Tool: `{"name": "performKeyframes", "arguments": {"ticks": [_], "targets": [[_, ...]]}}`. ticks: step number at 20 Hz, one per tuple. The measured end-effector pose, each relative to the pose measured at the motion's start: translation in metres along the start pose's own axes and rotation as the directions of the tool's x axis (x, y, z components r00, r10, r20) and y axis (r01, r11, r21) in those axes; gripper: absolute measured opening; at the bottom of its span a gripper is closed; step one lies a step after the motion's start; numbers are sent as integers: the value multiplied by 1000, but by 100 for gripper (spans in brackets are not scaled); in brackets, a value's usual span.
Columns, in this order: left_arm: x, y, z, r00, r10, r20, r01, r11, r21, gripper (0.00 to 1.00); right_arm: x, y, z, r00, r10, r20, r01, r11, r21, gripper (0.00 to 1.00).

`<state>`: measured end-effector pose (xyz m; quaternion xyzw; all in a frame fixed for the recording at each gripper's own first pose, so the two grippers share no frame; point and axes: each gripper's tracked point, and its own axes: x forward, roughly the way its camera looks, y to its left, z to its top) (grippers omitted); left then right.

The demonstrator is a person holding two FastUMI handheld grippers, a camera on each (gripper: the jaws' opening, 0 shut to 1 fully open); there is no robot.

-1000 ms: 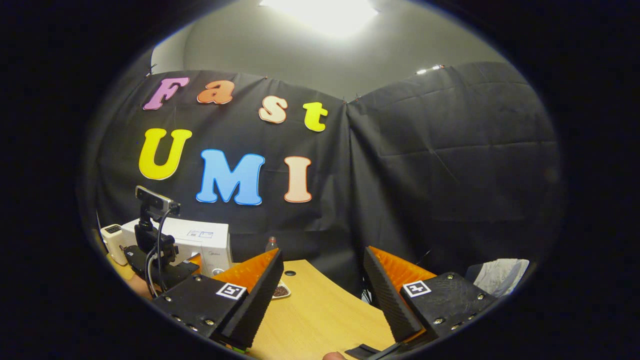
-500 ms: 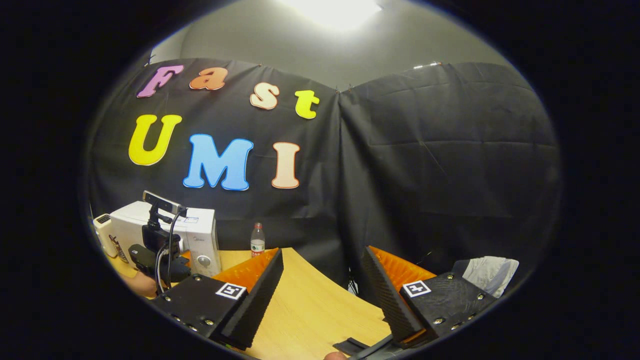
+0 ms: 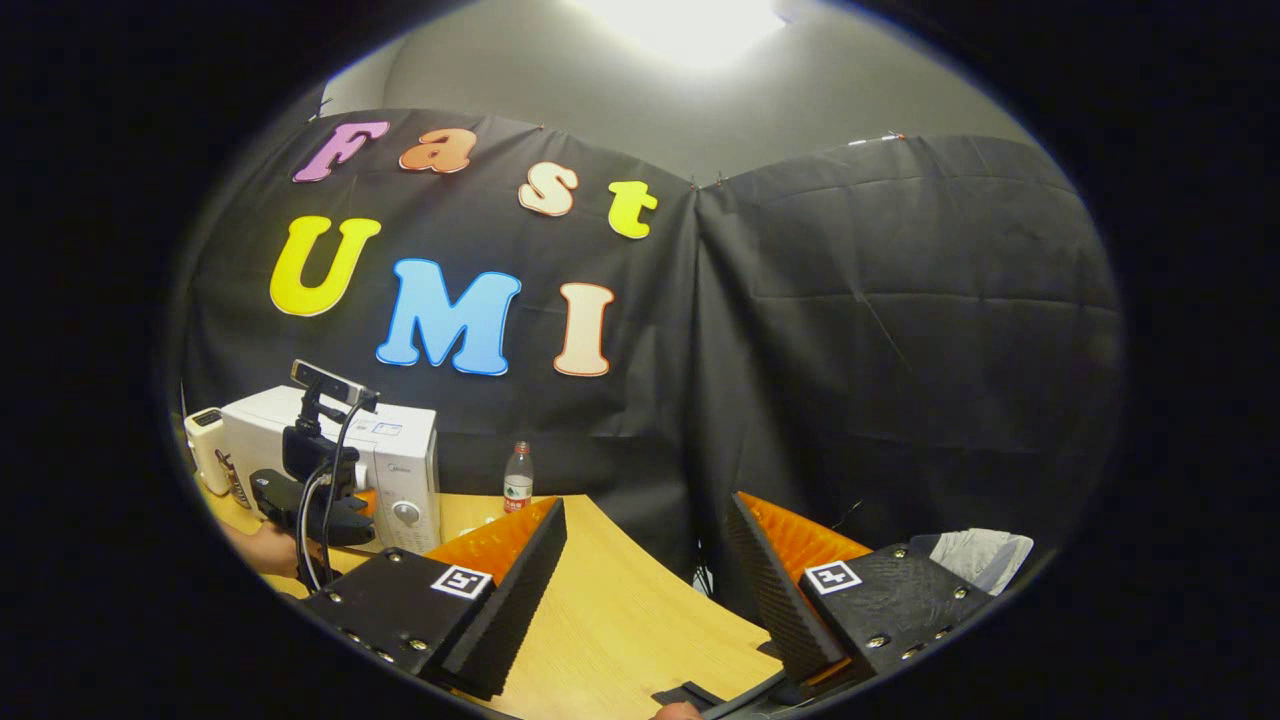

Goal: Open the microwave oven with the left hand, put the food in, and close the microwave oven.

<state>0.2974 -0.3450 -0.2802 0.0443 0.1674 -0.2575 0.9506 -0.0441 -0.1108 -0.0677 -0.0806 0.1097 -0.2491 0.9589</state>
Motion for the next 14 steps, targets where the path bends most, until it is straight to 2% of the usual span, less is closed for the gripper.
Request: {"name": "performKeyframes", "arguments": {"ticks": [2, 3, 4, 5, 6, 7, 8, 9, 11, 12, 13, 14], "targets": [[-1, 1, 0, 1000, 3, -15, -3, 1000, -25, 14, 1, 4, 2, 999, 36, 8, -36, 999, -6, 98], [0, 1, -1, 1000, 2, -23, -3, 1000, -30, 10, 3, 2, 1, 999, 47, 19, -47, 999, -16, 98], [-2, 1, -1, 1000, 3, -29, -4, 999, -34, 10, 4, 3, 2, 998, 59, 25, -59, 998, -23, 98], [-14, -2, -11, 998, 6, -62, -9, 998, -59, 10, 6, 4, -1, 997, 77, 20, -77, 997, -26, 98], [-27, -5, -11, 999, 5, -40, -7, 999, -45, 14, 7, 6, -2, 995, 96, 20, -96, 995, -25, 98], [-36, -5, -4, 1000, 3, 17, -2, 1000, -8, 10, 7, 5, -1, 994, 111, 21, -111, 994, -20, 93], [-49, -4, -12, 1000, 1, 11, -1, 1000, 4, 14, 8, 8, -3, 990, 137, 18, -136, 991, -13, 98], [-59, -5, -12, 1000, -5, 16, 5, 1000, -11, 9, 9, 12, -4, 987, 161, 19, -161, 987, -12, 98], [-78, -5, -19, 1000, -8, -4, 8, 999, -37, 9, 10, 16, -1, 978, 203, 39, -202, 979, -16, 98], [-88, -4, -22, 1000, -3, -11, 3, 999, -38, 14, 10, 22, 3, 972, 229, 49, -229, 973, -10, 98], [-100, -1, -23, 1000, 5, -10, -5, 999, -35, 9, 9, 28, 4, 964, 258, 57, -259, 966, -5, 98], [-111, 1, -26, 1000, 10, -16, -11, 999, -38, 14, 7, 33, 7, 956, 286, 67, -287, 958, -3, 98]]}}
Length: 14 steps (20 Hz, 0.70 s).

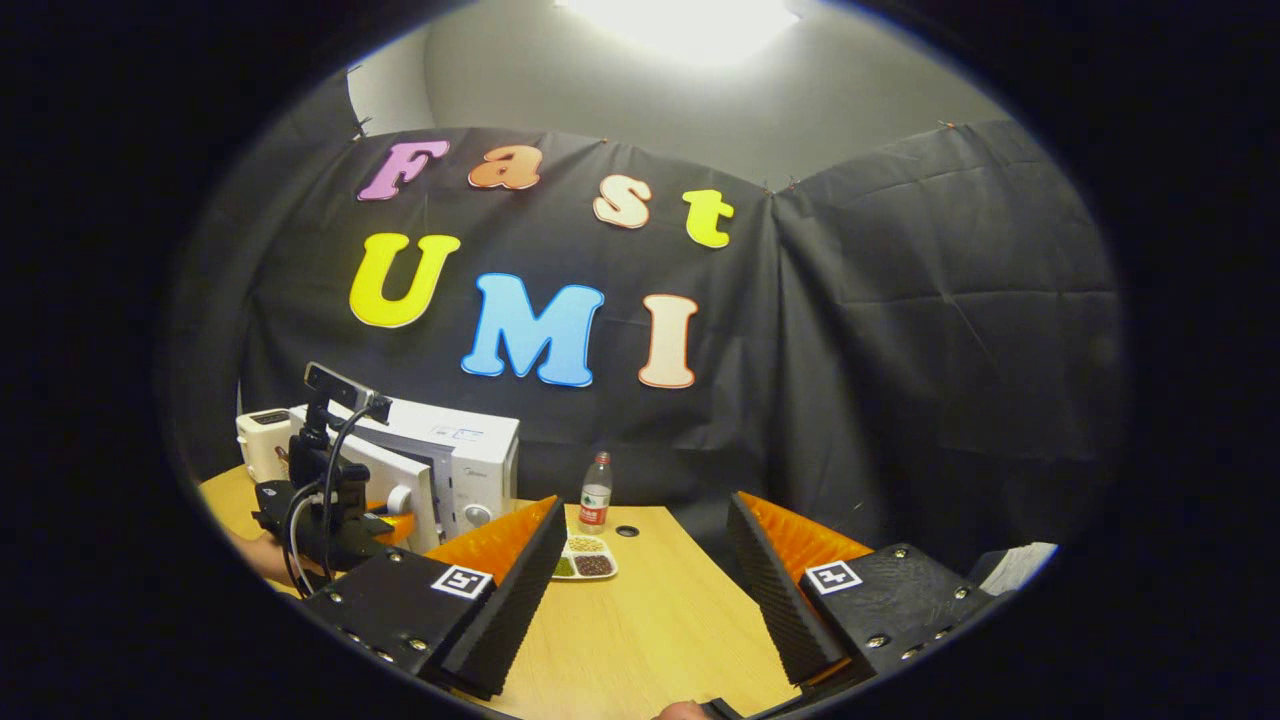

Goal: Open the microwave oven with the left hand, put the food in, and close the microwave oven.

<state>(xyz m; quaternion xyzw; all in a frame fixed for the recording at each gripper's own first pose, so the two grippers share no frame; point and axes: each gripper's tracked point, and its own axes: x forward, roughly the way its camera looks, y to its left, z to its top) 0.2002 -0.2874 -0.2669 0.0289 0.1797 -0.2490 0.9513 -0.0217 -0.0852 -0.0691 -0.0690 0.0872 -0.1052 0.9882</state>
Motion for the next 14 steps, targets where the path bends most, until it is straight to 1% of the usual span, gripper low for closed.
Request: {"name": "performKeyframes", "arguments": {"ticks": [1, 3, 5, 9, 11, 12, 13, 14], "targets": [[-11, 3, -2, 1000, 3, 0, -3, 1000, -15, 9, -1, 4, 3, 1000, 27, 13, -28, 1000, 3, 98], [-34, 9, -10, 1000, 21, -9, -21, 999, -47, 9, -5, 13, 6, 996, 84, 36, -84, 996, 7, 98], [-60, 18, -16, 998, 55, -11, -55, 998, -42, 10, -7, 24, 6, 989, 140, 49, -141, 990, 11, 98], [-101, 38, -29, 995, 100, -24, -101, 993, -66, 10, -18, 45, 8, 968, 245, 59, -248, 968, 33, 98], [-121, 51, -33, 992, 128, -21, -129, 990, -55, 10, -23, 56, 12, 957, 281, 72, -284, 958, 27, 98], [-132, 59, -37, 989, 144, -22, -145, 988, -54, 14, -25, 63, 14, 951, 298, 78, -300, 953, 26, 98], [-141, 67, -40, 987, 159, -27, -161, 985, -57, 14, -28, 70, 17, 947, 311, 86, -314, 949, 28, 98], [-151, 74, -44, 985, 171, -35, -173, 983, -64, 10, -30, 78, 20, 941, 326, 87, -330, 944, 32, 98]]}}
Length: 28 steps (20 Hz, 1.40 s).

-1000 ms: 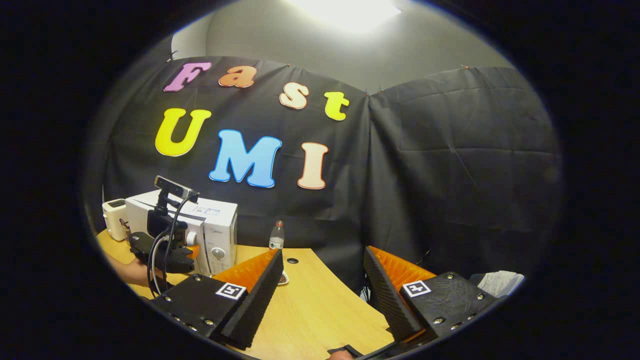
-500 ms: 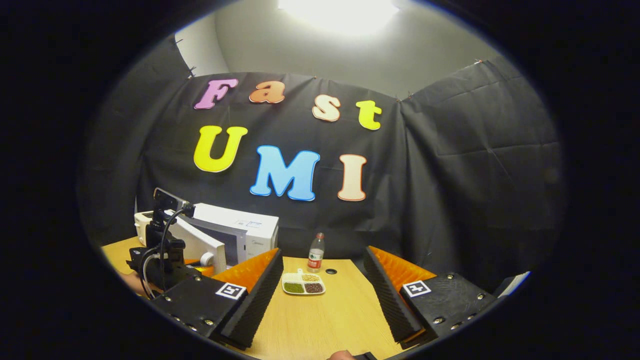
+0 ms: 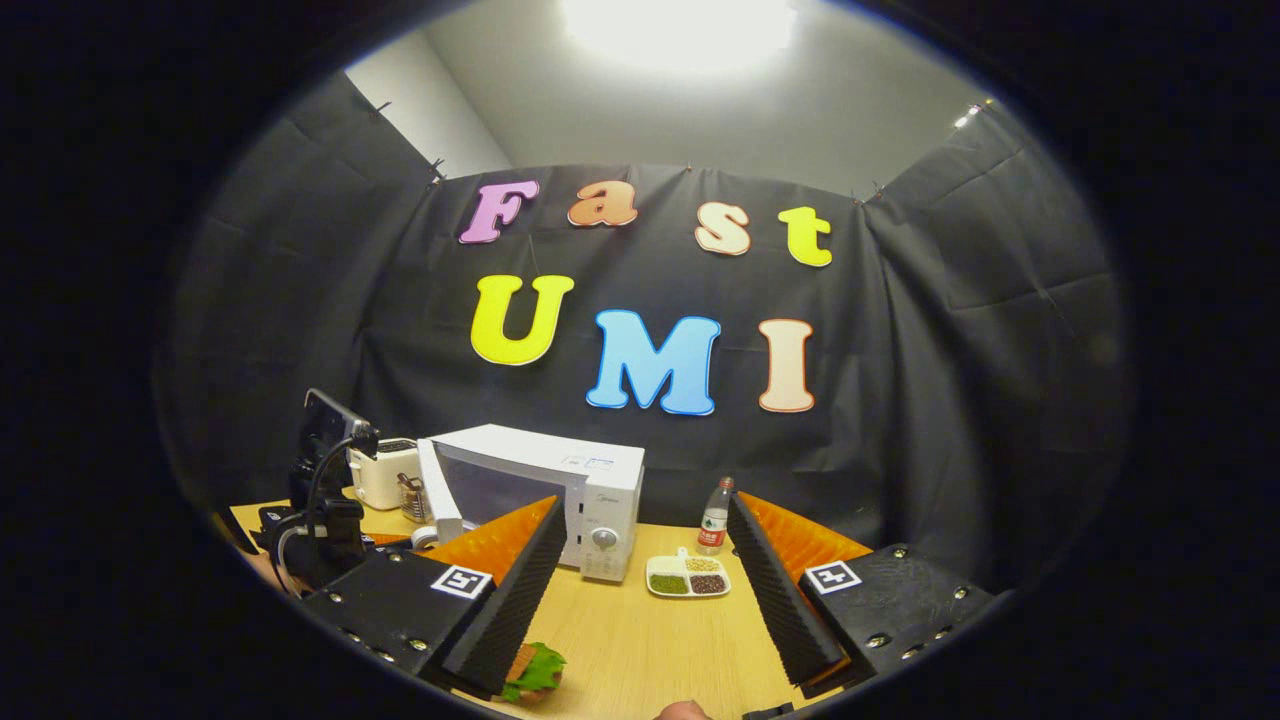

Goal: Open the microwave oven with the left hand, put the food in, and close the microwave oven.

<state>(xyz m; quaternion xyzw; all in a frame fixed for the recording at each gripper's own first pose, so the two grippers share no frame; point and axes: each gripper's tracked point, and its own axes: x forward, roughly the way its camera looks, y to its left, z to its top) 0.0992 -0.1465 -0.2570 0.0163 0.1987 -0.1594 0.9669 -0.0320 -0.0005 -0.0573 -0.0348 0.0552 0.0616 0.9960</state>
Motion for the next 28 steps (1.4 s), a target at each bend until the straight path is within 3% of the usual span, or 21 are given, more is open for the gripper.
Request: {"name": "performKeyframes", "arguments": {"ticks": [2, 3, 6, 10, 11, 12, 19, 21, 22, 26, 28], "targets": [[-15, 18, -4, 1000, 10, -8, -10, 1000, -22, 10, 3, 19, 3, 1000, 24, -2, -24, 1000, 11, 98], [-20, 26, -6, 1000, 13, -9, -13, 1000, -26, 14, 3, 29, 7, 1000, 30, 0, -30, 999, 17, 98], [-39, 56, -13, 1000, 8, -8, -8, 1000, -21, 10, 5, 62, 15, 999, 45, 9, -45, 999, 19, 98], [-56, 98, -20, 1000, 5, -4, -5, 1000, -26, 10, 4, 101, 18, 999, 39, 5, -39, 999, 13, 98], [-60, 109, -21, 1000, 6, 0, -6, 1000, -27, 14, 3, 111, 22, 999, 41, 10, -41, 999, 16, 98], [-64, 120, -24, 1000, 12, 1, -12, 1000, -27, 10, 4, 119, 23, 999, 45, 5, -46, 999, 13, 98], [-77, 198, -34, 999, 51, 1, -50, 998, -45, 10, 3, 166, 30, 1000, 27, 4, -27, 999, 42, 98], [-81, 208, -34, 999, 32, 3, -32, 999, -42, 9, 4, 174, 29, 1000, 21, -7, -21, 997, 71, 98], [-79, 210, -39, 1000, 28, 9, -27, 999, -43, 14, 4, 177, 27, 1000, 24, -20, -22, 997, 78, 98], [-78, 213, -43, 999, 35, 15, -33, 996, -78, 11, 8, 171, 16, 998, 17, -52, -14, 998, 54, 98], [-80, 205, -45, 999, 38, 5, -37, 993, -110, 17, 12, 160, 8, 997, 13, -70, -9, 999, 54, 98]]}}
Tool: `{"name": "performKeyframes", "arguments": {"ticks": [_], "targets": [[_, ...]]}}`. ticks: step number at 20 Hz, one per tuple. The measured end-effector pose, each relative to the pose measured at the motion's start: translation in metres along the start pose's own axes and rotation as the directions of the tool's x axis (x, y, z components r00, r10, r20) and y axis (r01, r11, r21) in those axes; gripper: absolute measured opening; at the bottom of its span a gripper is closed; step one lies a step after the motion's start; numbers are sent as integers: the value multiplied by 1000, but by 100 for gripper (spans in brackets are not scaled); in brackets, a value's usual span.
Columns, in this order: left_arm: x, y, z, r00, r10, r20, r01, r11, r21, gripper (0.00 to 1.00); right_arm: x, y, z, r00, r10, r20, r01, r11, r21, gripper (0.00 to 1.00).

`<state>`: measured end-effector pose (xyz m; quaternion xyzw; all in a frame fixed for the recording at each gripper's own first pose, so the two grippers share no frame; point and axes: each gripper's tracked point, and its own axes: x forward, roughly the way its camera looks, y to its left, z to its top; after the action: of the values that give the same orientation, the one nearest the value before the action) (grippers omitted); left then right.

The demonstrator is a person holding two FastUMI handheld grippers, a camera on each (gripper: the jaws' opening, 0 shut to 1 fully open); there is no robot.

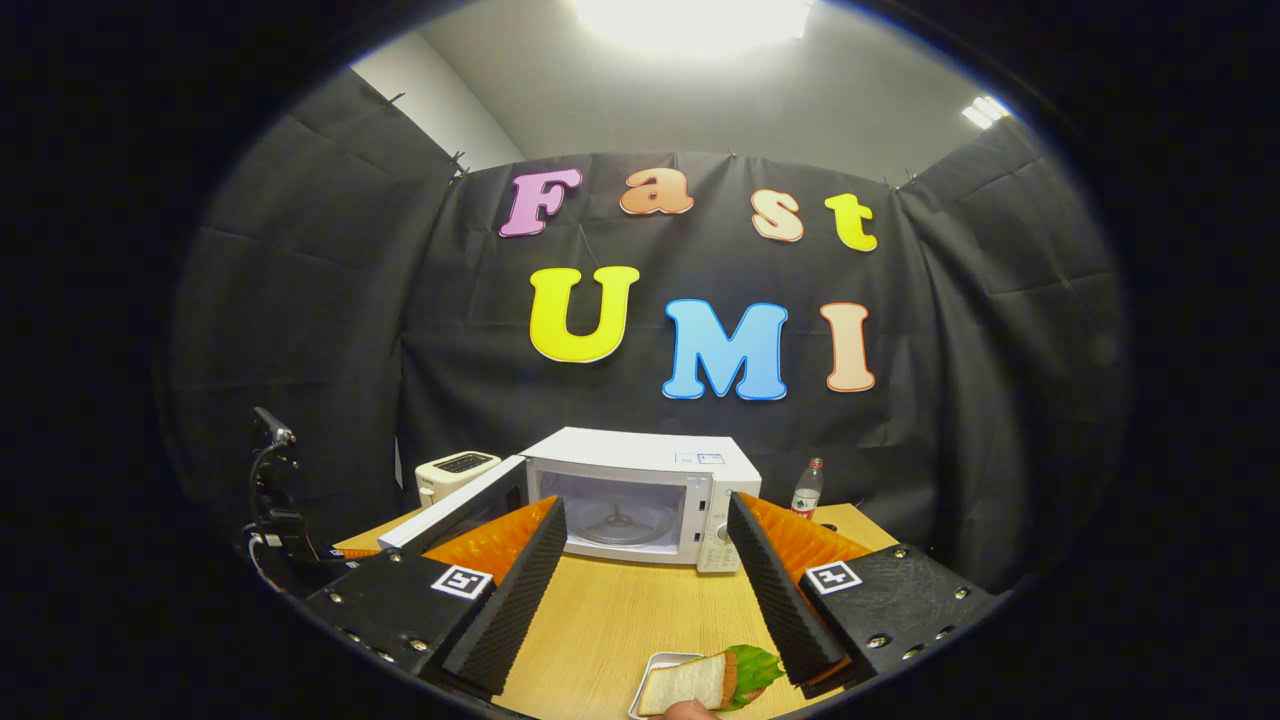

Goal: Open the microwave oven with the left hand, put the food in, and close the microwave oven.

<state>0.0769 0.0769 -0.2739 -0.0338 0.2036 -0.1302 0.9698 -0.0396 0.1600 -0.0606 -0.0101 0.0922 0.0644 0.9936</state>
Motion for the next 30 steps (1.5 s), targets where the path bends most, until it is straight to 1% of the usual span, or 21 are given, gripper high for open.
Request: {"name": "performKeyframes", "arguments": {"ticks": [2, 3, 4, 6, 8, 9, 10, 11, 12, 13, 14, 16, 19, 21, 23, 25, 27, 28, 30], "targets": [[-5, -1, -3, 999, 33, -2, -33, 999, -9, 18, 3, -16, -9, 1000, -9, -24, 9, 1000, 11, 98], [-9, -1, -2, 998, 56, 0, -56, 998, -17, 22, 6, -22, -13, 999, -5, -37, 6, 1000, 24, 98], [-15, 5, 2, 996, 90, 5, -90, 996, -18, 22, 8, -31, -18, 999, -7, -54, 9, 999, 34, 98], [-33, 9, 10, 991, 132, 25, -132, 991, -21, 49, 13, -49, -29, 997, -12, -81, 16, 999, 49, 98], [-54, 20, 28, 978, 197, 66, -196, 980, -19, 77, 19, -65, -44, 992, -10, -123, 18, 998, 66, 98], [-63, 27, 41, 968, 235, 93, -234, 972, -15, 96, 22, -72, -54, 989, -3, -151, 15, 997, 79, 98], [-77, 30, 54, 957, 263, 126, -264, 965, -13, 98, 24, -77, -63, 983, 10, -183, 9, 995, 98, 98], [-89, 32, 70, 943, 291, 160, -293, 956, -15, 95, 25, -81, -76, 975, 31, -222, -3, 992, 126, 98], [-100, 31, 87, 930, 311, 196, -314, 949, -19, 98, 25, -82, -89, 962, 55, -266, -13, 987, 158, 98], [-110, 27, 103, 918, 322, 231, -326, 945, -20, 97, 24, -85, -102, 949, 74, -307, -16, 982, 187, 98], [-119, 19, 116, 907, 328, 263, -335, 942, -19, 96, 24, -88, -114, 934, 91, -345, -16, 977, 214, 99], [-138, 4, 143, 887, 332, 322, -345, 939, -18, 98, 22, -93, -138, 902, 118, -416, -9, 967, 254, 99], [-158, -18, 170, 866, 330, 377, -344, 939, -32, 98, 16, -99, -173, 850, 141, -508, 10, 959, 283, 99], [-167, -30, 180, 859, 326, 395, -342, 939, -33, 97, 12, -99, -192, 804, 182, -566, 14, 946, 325, 99], [-174, -40, 184, 855, 320, 407, -343, 939, -17, 98, 8, -91, -212, 750, 240, -617, 22, 922, 386, 98], [-178, -51, 187, 854, 316, 413, -348, 937, 4, 96, 3, -86, -229, 699, 280, -658, 44, 902, 430, 98], [-183, -60, 188, 853, 316, 416, -355, 935, 19, 96, -3, -79, -241, 656, 329, -679, 61, 874, 482, 98], [-184, -64, 190, 851, 314, 422, -356, 934, 22, 98, -6, -77, -245, 636, 348, -689, 71, 862, 502, 98], [-185, -71, 187, 849, 320, 420, -365, 931, 27, 96, -9, -72, -252, 594, 394, -701, 84, 836, 542, 96]]}}
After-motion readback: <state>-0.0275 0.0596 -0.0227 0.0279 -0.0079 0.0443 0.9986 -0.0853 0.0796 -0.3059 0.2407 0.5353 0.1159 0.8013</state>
